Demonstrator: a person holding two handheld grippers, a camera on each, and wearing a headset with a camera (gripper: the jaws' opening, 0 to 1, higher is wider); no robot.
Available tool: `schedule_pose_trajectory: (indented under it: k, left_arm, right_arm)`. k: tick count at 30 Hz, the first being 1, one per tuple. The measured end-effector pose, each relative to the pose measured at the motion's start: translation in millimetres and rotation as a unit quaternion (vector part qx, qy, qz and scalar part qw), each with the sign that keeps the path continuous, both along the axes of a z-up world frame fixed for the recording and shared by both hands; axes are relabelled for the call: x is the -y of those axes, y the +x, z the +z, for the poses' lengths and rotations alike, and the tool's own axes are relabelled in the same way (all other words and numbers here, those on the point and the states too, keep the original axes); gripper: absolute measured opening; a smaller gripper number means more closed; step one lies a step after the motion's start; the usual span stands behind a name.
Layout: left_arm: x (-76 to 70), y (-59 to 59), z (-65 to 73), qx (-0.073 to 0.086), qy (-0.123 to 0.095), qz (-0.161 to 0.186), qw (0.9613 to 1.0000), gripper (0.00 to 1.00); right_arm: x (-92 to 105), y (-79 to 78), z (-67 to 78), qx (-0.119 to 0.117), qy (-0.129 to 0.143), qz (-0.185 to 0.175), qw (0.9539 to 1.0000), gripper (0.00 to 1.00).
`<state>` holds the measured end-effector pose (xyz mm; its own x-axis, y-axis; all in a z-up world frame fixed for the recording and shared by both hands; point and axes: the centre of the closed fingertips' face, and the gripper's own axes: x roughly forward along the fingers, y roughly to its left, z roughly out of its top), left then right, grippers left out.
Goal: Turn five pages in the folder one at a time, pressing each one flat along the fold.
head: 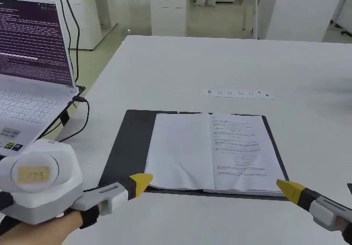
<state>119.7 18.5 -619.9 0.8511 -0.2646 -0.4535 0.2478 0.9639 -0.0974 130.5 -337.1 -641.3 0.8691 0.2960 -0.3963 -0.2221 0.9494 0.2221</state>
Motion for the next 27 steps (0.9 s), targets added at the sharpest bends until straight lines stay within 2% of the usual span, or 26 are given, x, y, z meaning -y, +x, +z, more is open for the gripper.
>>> schedule_pose_trajectory:
  k: [3,7,11,14,18,20,27]
  left_arm:
    - [11.3,7.5,-7.1,-0.002,-0.001,-0.009,1.0000,0.94]
    - [35.1,16.8,-22.0,-0.019,0.007,-0.041,0.9990,0.90]
    - [55.1,27.6,-30.4,-0.018,0.014,-0.063,0.9978,0.87]
    - [78.3,39.1,-43.0,-0.027,0.017,-0.086,0.9958,0.86]
    - [100.6,47.5,-53.6,-0.032,0.022,-0.107,0.9935,0.82]
    - [116.9,53.3,-62.2,-0.039,0.023,-0.121,0.9916,0.81]
    - [161.7,69.7,-82.0,-0.043,0.034,-0.157,0.9860,0.76]
  right_arm:
    - [-5.5,0.1,-0.4,0.000,0.006,0.002,1.0000,0.98]
    - [-9.7,1.6,-1.2,0.000,0.012,0.006,0.9999,0.98]
    - [-12.7,2.5,-3.7,0.000,0.012,0.010,0.9999,0.97]
    - [-13.7,0.8,-7.9,-0.005,0.015,0.011,0.9998,0.97]
    - [-13.5,-1.6,-12.1,-0.009,0.017,0.010,0.9998,0.97]
    - [-14.0,-3.3,-14.3,-0.011,0.018,0.011,0.9997,0.97]
    - [-16.7,-7.7,-19.1,-0.017,0.024,0.010,0.9995,0.95]
